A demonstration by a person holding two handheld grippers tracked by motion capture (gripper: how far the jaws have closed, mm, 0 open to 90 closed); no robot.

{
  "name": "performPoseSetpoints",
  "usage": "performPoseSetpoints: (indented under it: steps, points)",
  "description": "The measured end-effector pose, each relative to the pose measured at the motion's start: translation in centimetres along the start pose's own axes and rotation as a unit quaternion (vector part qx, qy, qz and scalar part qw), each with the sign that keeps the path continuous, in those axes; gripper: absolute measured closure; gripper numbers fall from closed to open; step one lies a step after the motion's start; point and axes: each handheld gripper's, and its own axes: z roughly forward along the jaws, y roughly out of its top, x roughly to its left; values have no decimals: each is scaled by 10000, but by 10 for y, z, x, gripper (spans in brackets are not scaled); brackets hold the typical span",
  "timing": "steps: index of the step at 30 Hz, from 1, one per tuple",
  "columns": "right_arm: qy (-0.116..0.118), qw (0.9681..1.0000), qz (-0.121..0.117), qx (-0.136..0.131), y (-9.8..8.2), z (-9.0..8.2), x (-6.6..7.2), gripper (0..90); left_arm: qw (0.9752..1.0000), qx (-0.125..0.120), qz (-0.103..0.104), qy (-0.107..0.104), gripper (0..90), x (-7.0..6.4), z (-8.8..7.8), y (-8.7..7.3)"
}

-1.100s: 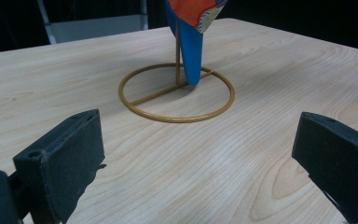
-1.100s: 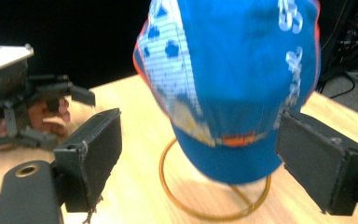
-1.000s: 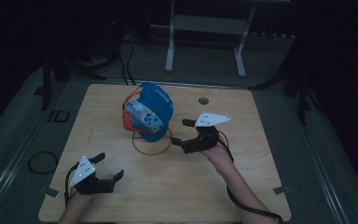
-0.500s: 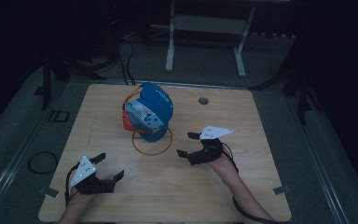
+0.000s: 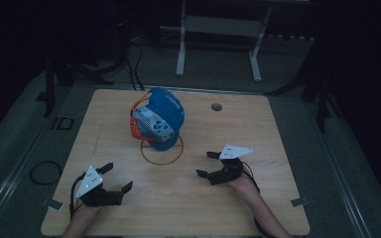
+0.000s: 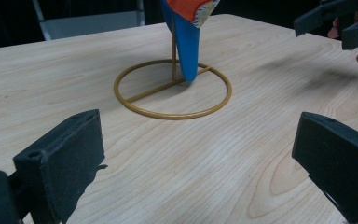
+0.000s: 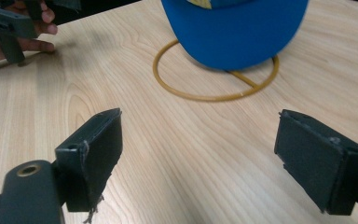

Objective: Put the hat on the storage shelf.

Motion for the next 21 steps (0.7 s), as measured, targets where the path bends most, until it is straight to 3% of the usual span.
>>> performPoseSetpoints:
  steps: [8,21]
  points:
    - [-212,9994,147,229,-22,-13,-8,152,10000,4,-7,-14,27,-1,0,0]
    - [-537,9974,363,327,-44,-43,-18,151,10000,20,1,-27,27,-1,1,-1]
